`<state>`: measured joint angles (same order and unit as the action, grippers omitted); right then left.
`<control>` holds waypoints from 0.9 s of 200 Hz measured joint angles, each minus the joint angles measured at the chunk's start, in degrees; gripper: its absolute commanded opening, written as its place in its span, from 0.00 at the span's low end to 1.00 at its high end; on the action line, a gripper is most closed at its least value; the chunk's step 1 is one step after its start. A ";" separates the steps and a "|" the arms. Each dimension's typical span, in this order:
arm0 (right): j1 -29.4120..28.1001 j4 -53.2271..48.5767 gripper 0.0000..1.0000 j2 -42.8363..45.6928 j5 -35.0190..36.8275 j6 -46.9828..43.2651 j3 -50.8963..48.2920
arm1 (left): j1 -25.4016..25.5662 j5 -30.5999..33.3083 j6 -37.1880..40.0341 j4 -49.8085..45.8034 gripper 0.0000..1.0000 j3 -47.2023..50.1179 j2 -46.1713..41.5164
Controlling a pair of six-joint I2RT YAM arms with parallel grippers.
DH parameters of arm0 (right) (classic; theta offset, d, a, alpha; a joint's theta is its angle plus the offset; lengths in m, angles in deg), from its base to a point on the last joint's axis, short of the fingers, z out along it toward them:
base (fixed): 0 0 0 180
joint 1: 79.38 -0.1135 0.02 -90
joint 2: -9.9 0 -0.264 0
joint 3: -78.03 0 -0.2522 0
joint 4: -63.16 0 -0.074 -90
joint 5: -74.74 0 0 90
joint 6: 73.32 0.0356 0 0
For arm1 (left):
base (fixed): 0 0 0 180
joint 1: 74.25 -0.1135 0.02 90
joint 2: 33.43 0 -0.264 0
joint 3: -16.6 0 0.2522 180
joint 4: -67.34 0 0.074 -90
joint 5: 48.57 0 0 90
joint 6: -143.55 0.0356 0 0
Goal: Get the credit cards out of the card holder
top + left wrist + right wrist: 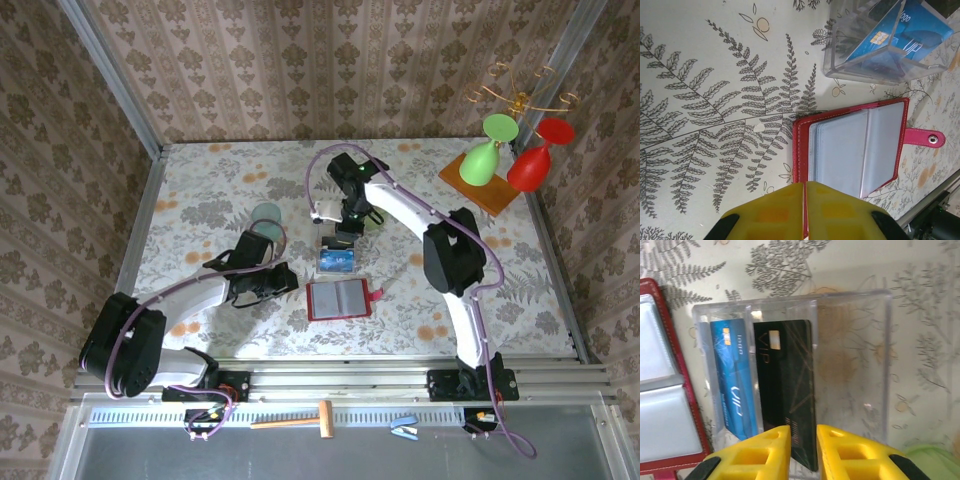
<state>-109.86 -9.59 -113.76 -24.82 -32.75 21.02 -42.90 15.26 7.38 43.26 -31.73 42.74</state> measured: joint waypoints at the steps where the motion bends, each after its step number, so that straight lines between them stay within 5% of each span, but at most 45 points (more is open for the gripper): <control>1: 0.00 0.15 0.23 0.13 0.07 0.04 -0.11 | 0.00 0.00 -0.02 0.00 0.11 0.00 -0.04; 79: -2.75 15.72 0.26 18.64 2.27 15.93 -18.45 | 0.07 -0.66 -0.02 1.46 0.11 0.04 -1.01; 180: -6.73 30.21 0.27 32.92 1.44 58.23 -43.91 | 1.49 -2.40 -0.11 8.31 0.10 0.07 6.47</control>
<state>-116.59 20.62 -80.84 -23.38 25.48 -22.89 -41.41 12.85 7.27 51.56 -31.66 49.20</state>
